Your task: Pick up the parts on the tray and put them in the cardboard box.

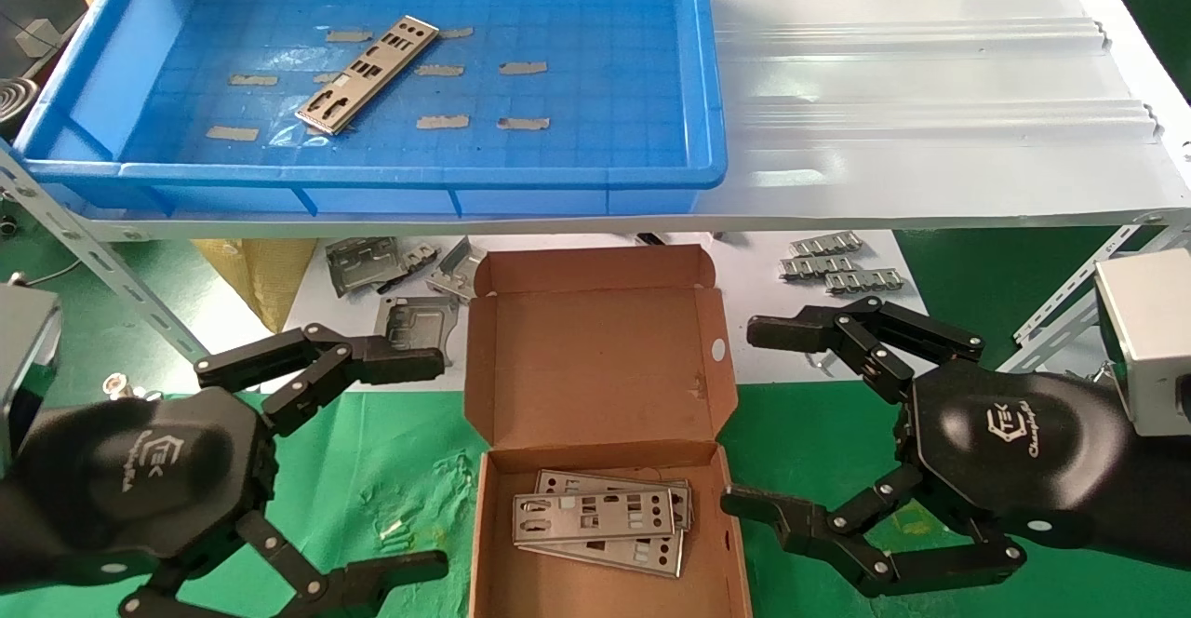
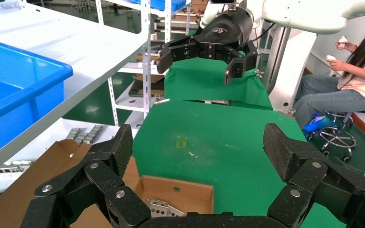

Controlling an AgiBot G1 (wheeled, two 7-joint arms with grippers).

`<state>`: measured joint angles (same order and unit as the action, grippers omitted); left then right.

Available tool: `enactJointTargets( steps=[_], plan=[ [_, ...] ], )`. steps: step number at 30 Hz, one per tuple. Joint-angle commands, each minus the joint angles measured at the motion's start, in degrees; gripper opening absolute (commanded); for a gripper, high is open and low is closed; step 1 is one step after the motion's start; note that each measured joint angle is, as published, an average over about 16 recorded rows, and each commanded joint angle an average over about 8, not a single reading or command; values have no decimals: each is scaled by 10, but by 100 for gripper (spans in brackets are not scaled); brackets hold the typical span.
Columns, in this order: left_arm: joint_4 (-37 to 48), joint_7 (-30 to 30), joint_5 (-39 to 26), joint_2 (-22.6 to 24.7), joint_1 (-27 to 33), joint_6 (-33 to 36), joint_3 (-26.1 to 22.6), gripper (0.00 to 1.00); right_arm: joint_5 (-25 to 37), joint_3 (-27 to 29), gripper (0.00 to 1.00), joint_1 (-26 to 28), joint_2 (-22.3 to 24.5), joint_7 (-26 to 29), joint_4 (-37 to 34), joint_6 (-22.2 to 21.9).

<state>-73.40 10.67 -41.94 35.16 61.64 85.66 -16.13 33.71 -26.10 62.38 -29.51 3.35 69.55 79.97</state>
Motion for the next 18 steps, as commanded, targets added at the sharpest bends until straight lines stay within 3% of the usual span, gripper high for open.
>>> enactJointTargets(
  steps=[1,18],
  plan=[
    [0,0,0,0,0,0,0,100,0,0,100,0,0,0,0,0],
    [0,0,0,0,0,0,0,100,0,0,100,0,0,0,0,0]
  ],
)
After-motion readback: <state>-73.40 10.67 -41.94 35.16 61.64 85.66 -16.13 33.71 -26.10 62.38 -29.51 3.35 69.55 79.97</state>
